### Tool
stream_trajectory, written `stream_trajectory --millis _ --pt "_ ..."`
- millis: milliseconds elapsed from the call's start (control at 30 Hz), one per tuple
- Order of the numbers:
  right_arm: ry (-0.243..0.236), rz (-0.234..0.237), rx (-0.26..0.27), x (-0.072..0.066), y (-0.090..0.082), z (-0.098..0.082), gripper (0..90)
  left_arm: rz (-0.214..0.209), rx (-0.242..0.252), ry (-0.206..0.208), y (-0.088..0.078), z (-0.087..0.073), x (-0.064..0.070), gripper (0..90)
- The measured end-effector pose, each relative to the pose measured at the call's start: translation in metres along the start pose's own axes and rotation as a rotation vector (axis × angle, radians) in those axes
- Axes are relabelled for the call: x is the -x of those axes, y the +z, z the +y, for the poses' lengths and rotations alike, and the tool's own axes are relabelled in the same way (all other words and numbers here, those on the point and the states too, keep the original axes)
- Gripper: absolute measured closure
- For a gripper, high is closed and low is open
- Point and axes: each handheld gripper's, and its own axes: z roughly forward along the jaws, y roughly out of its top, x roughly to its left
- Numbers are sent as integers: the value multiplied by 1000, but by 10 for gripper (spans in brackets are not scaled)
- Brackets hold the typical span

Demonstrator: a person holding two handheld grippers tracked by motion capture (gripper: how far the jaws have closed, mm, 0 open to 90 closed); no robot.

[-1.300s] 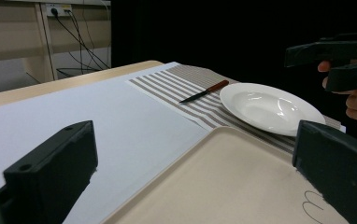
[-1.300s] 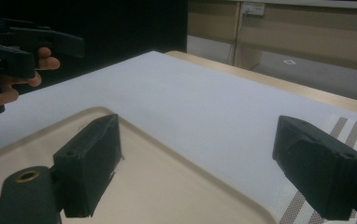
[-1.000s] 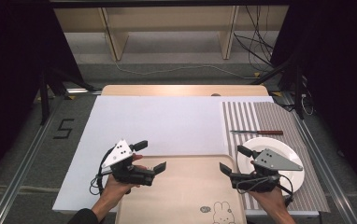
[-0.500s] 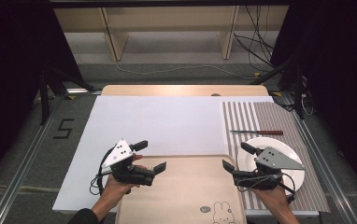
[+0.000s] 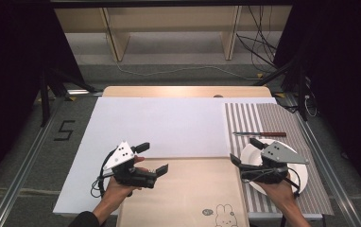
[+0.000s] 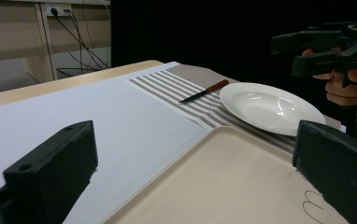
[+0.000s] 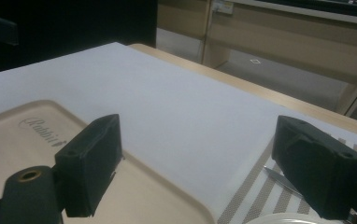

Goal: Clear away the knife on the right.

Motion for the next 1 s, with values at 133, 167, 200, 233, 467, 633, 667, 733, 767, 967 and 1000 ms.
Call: stream_trajectory --millis 133,167,200,233,467,633,667,733,767,967,1000 --pt "5 -16 -8 6 1 1 175 0 0 1 0 0 0 0" --pt "1 -20 -8 8 1 1 175 0 0 -2 0 0 0 0" --pt "2 -24 -15 10 2 1 175 1 0 1 0 0 0 0" --pt "1 -29 -18 12 3 1 175 1 0 1 0 0 0 0" --pt "6 -66 -56 34 15 6 177 3 1 -5 0 0 -1 0" --pt "8 -84 -91 47 21 7 177 4 3 -8 0 0 -2 0" --pt "10 -87 -97 49 23 7 177 4 3 -8 0 0 -2 0" --pt "9 -96 -110 54 26 7 177 4 2 -9 1 0 -2 0" --pt "15 -101 -124 59 29 7 178 3 2 -9 1 0 -2 0" --pt "6 -107 -175 72 39 7 178 5 1 -10 0 0 -3 0" --pt "7 -101 -189 75 41 8 178 5 1 -10 0 0 -3 0"
